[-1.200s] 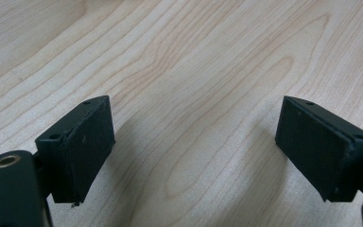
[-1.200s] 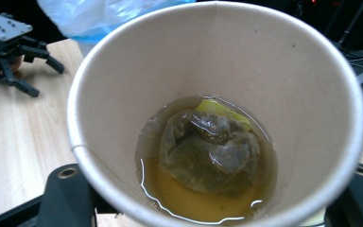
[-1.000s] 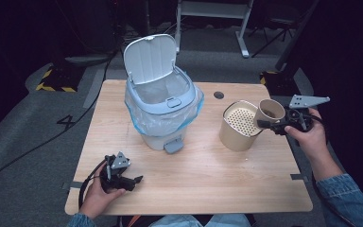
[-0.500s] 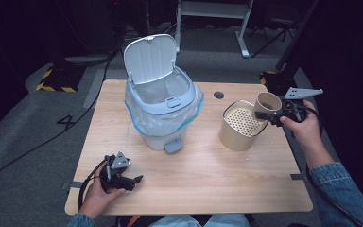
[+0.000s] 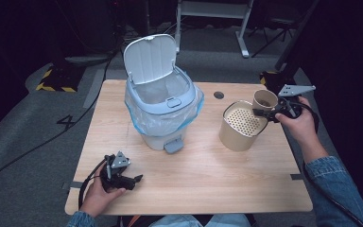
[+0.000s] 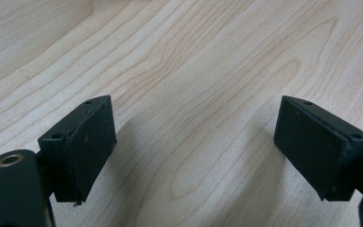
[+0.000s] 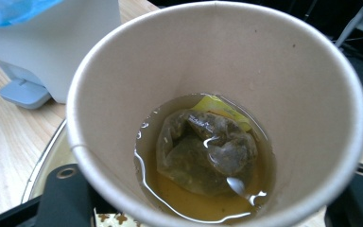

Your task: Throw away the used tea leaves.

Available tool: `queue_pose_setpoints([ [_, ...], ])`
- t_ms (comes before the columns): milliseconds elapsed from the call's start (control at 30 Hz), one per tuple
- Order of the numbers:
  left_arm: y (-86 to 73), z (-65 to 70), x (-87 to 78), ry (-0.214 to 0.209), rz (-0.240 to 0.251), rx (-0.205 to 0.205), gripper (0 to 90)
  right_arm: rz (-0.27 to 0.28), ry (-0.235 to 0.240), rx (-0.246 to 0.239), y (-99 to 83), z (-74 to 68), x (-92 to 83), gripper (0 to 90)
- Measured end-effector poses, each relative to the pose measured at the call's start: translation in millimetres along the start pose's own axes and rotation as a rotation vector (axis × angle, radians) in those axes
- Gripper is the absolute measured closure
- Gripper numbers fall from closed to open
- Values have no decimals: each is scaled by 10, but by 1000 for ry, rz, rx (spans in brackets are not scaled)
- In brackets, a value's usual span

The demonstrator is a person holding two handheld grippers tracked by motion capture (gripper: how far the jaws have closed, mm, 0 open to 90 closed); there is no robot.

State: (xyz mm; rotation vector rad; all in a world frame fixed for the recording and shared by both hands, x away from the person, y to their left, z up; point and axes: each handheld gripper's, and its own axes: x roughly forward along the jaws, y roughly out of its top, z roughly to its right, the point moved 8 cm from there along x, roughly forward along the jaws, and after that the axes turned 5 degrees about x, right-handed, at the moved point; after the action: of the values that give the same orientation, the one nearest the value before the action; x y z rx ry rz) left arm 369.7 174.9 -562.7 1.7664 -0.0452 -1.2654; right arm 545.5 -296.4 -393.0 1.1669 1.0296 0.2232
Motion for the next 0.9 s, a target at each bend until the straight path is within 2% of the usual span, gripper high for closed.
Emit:
queue_pose_setpoints([
  [167,3,-5,3,2,-1,-2,137,-27,-67,-94,19,25,-6,315],
  [367,6,-11,5,5,0,-3,137,-75,-159,-270,32,89,-19,317],
  [600,6,-11,5,5,0,-3,137,-134,-216,-408,26,118,-19,320],
  [700,6,-11,5,5,0,-3,137,-164,-248,-482,35,124,-21,320],
  [733,6,-10,5,5,0,-3,137,-184,-267,-521,40,125,-24,320],
  [900,6,-11,5,5,0,-3,137,-224,-302,-601,53,117,-18,320],
])
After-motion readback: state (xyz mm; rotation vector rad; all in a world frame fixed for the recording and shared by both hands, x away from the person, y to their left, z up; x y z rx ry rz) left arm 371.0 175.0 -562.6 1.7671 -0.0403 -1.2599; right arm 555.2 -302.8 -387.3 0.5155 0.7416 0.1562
